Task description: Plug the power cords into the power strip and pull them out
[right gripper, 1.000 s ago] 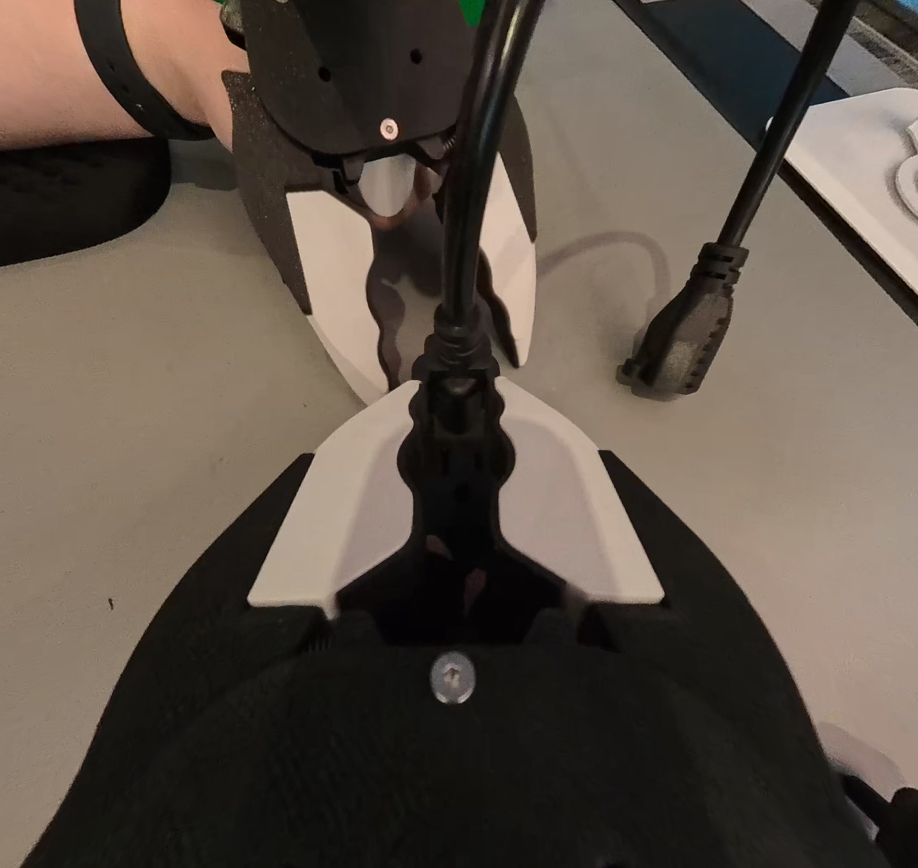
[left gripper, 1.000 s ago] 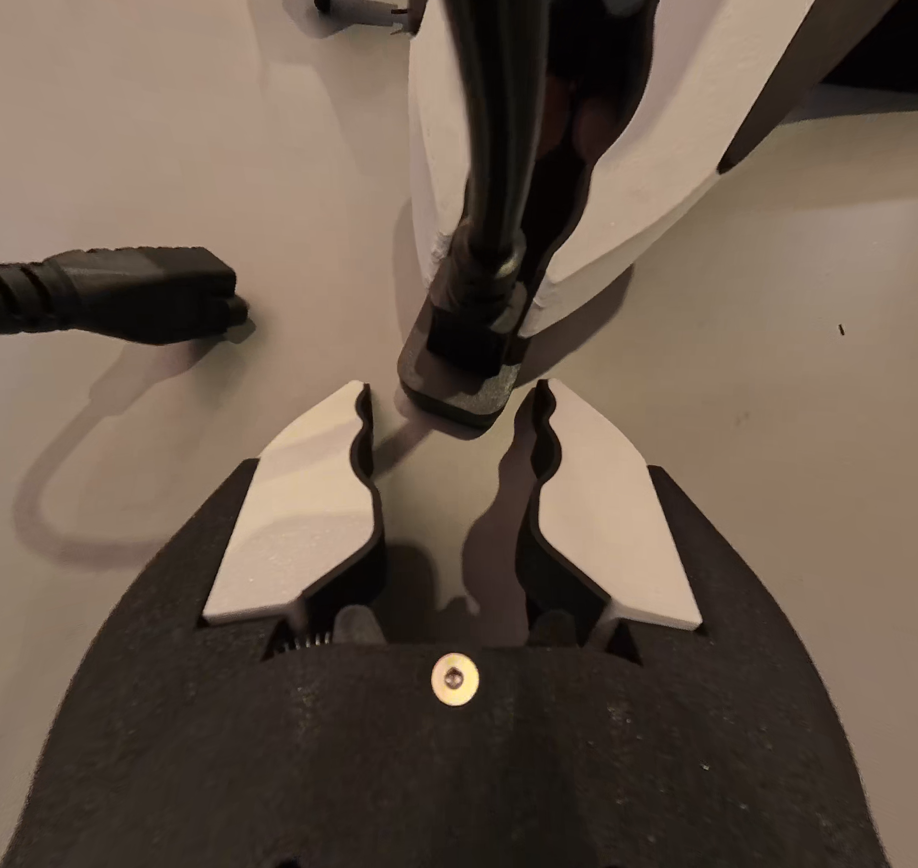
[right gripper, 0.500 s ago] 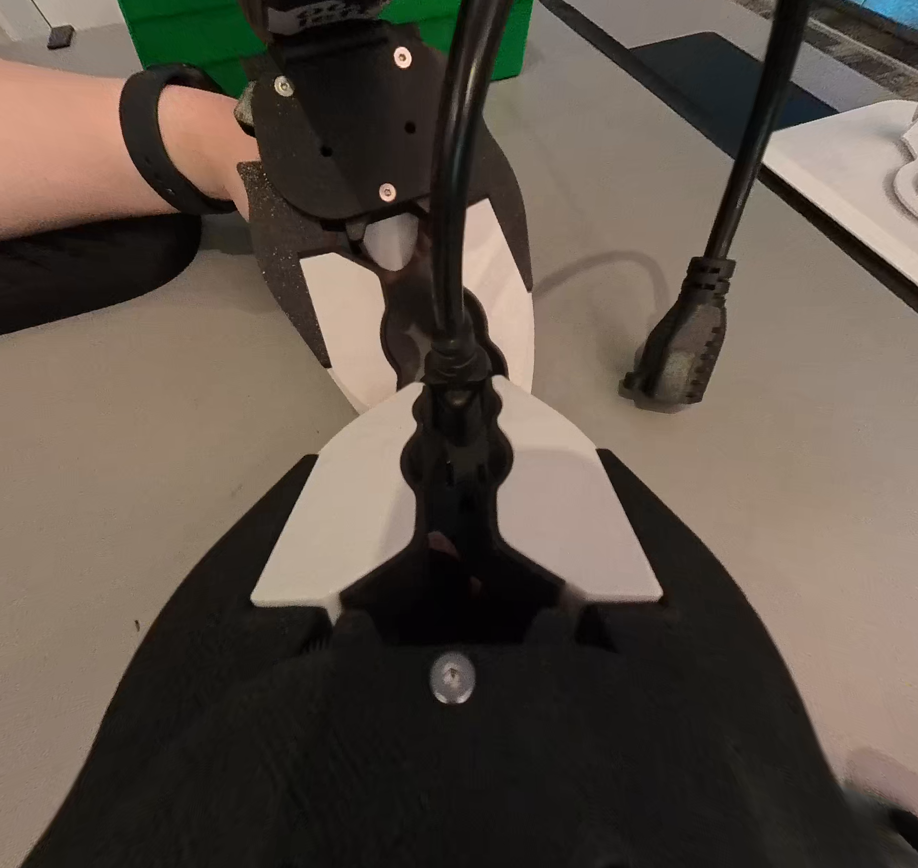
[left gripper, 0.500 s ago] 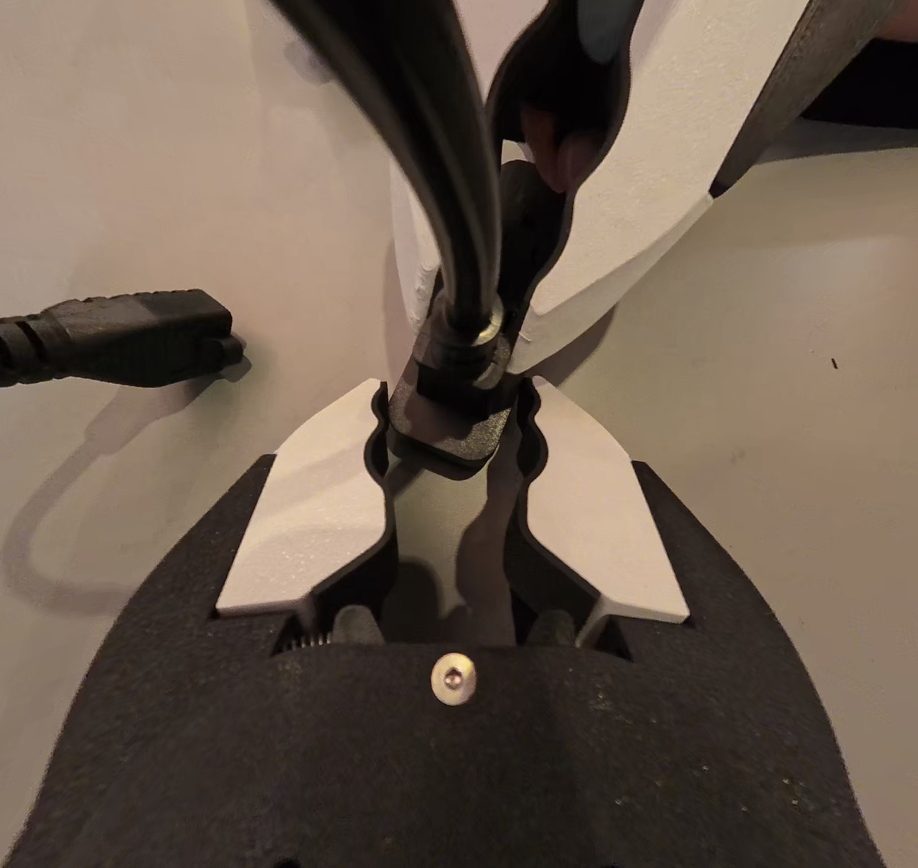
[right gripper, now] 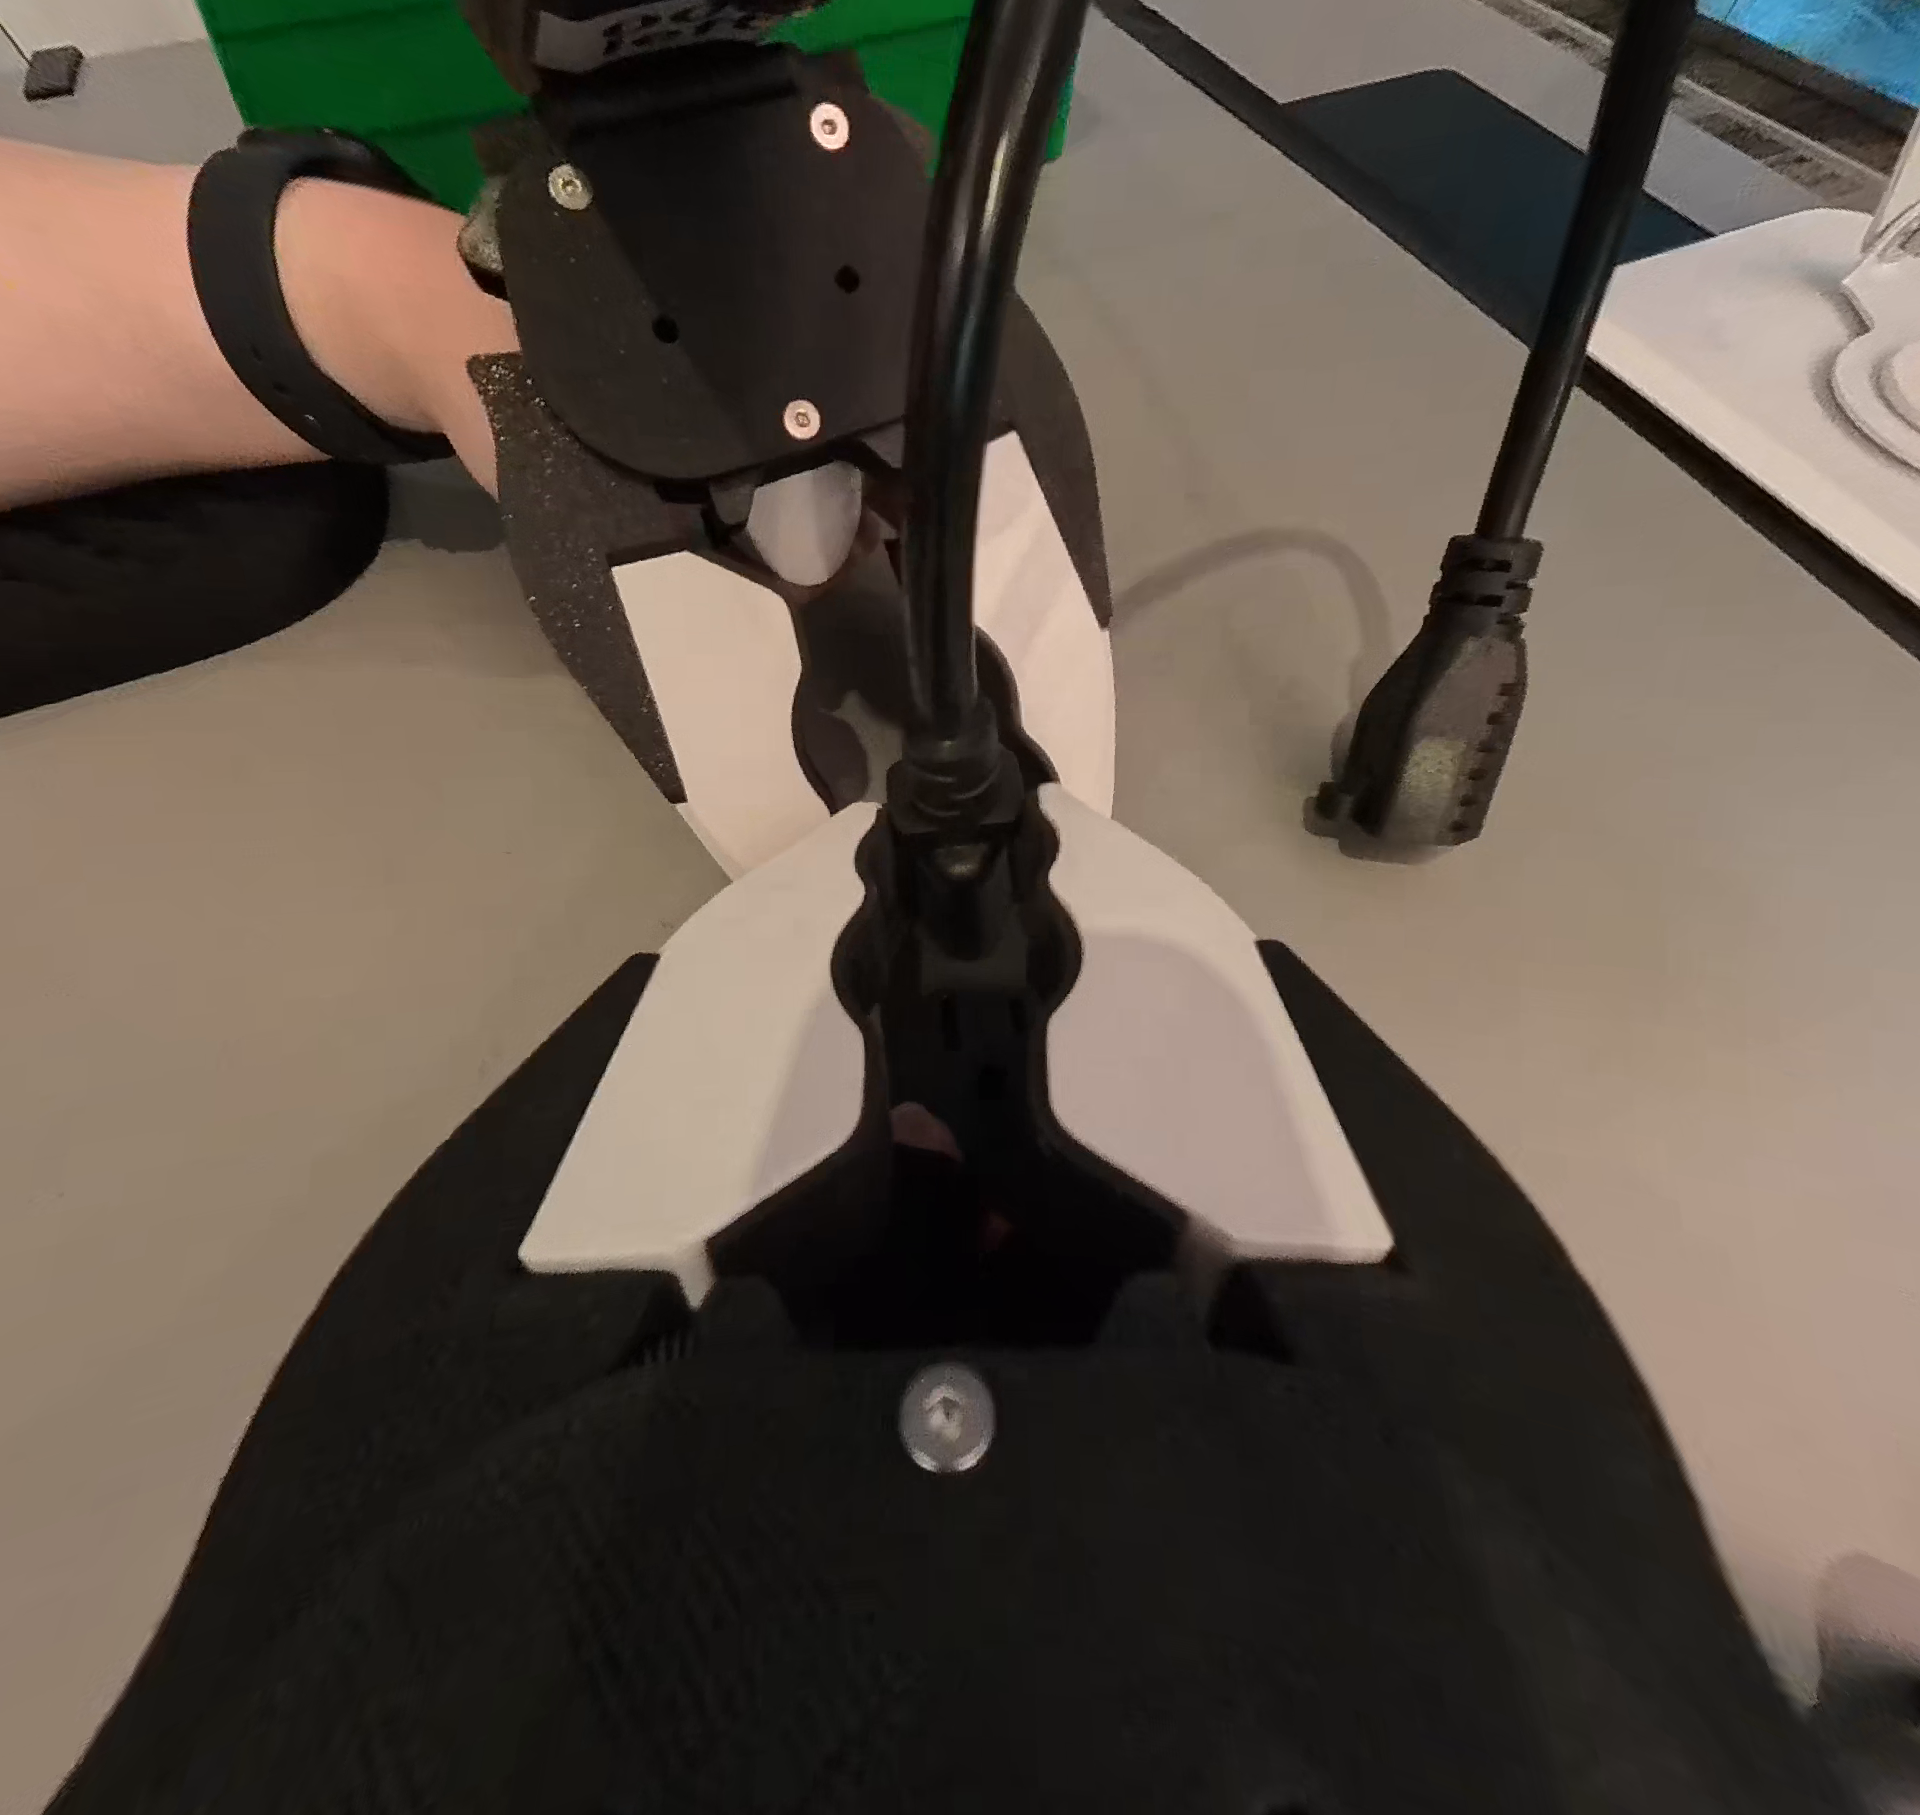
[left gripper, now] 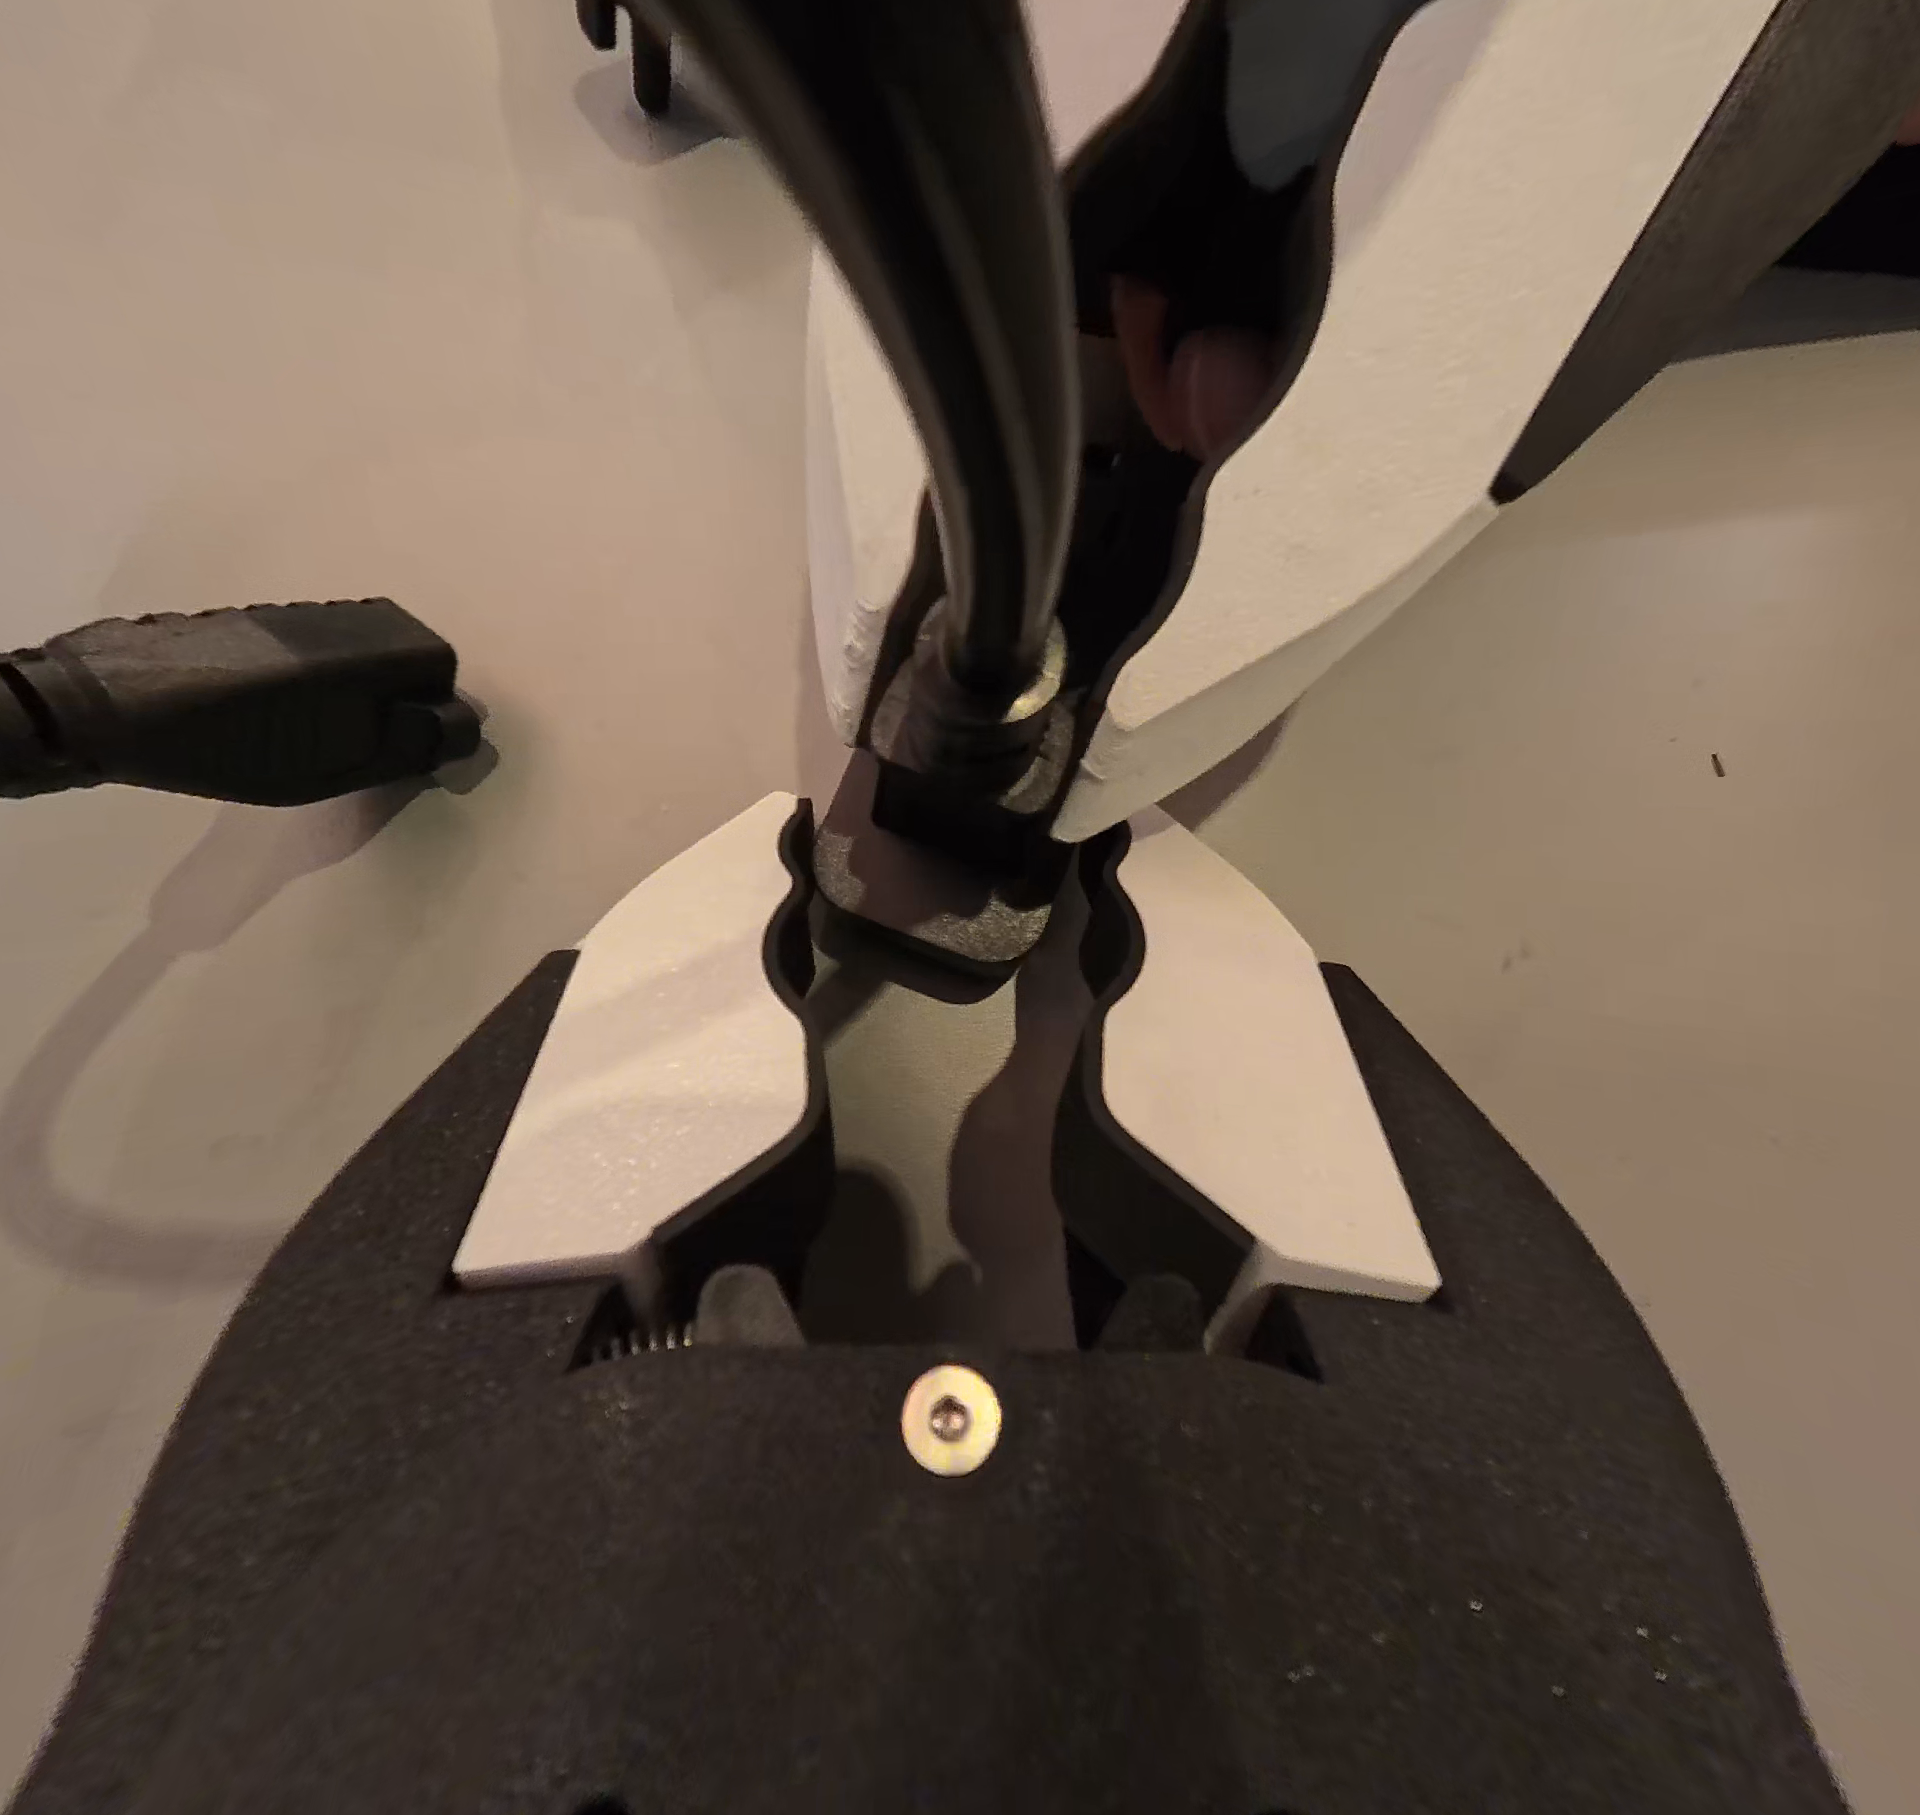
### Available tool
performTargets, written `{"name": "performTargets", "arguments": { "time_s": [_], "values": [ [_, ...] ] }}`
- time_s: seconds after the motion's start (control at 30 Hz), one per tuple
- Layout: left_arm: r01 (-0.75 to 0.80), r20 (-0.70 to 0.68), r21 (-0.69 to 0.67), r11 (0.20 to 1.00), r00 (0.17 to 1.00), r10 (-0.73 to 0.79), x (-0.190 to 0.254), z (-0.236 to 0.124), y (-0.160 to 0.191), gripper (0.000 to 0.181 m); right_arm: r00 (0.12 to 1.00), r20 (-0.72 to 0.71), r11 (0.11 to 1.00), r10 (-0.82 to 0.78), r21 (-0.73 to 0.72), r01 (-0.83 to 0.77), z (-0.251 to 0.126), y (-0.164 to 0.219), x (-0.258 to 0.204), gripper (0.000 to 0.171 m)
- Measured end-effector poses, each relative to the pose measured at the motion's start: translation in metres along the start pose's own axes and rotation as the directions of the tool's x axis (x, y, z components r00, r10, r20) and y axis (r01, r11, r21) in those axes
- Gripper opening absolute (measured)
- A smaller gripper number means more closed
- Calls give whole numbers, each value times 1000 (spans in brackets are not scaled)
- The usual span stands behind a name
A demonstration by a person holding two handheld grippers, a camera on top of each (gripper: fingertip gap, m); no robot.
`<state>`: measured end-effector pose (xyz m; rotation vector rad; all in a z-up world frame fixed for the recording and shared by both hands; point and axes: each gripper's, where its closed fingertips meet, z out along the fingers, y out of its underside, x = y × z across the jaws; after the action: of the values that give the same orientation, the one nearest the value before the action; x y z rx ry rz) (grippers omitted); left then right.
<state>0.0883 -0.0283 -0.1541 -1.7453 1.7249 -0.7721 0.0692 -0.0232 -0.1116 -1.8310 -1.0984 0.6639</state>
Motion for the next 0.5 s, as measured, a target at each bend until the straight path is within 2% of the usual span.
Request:
{"name": "performTargets", "arguments": {
  "time_s": [0.1, 0.17, 0.27, 0.37, 0.43, 0.5],
  "values": [
    [4, -10, -3, 1000, 1000, -4, 3, 1, 0, 49, 996, 41, 992, 76, 97, -80, -6, -14, -3, 26],
    [-1, -21, -5, 1000, 1000, 1, 7, 3, -2, 49, 986, 101, 956, 136, 247, -158, -20, -43, -6, 11],
    [0, -12, -6, 1000, 1000, 0, 7, 3, -2, 48, 1000, 18, 994, 12, 109, -14, -22, -37, -6, 13],
    [-6, -15, -6, 1000, 1000, 6, 8, 3, -1, 48, 998, 23, 990, -66, 125, 62, -22, -26, -10, 20],
    [-7, -15, -7, 1000, 1000, 7, 8, 3, -1, 48, 998, 30, 985, -55, 165, 50, -24, -23, -10, 33],
    [-6, -16, -8, 1000, 1000, 6, 8, 3, -1, 48, 998, -32, 994, -49, 94, 52, -21, -12, 2, 42]
  ]
}}
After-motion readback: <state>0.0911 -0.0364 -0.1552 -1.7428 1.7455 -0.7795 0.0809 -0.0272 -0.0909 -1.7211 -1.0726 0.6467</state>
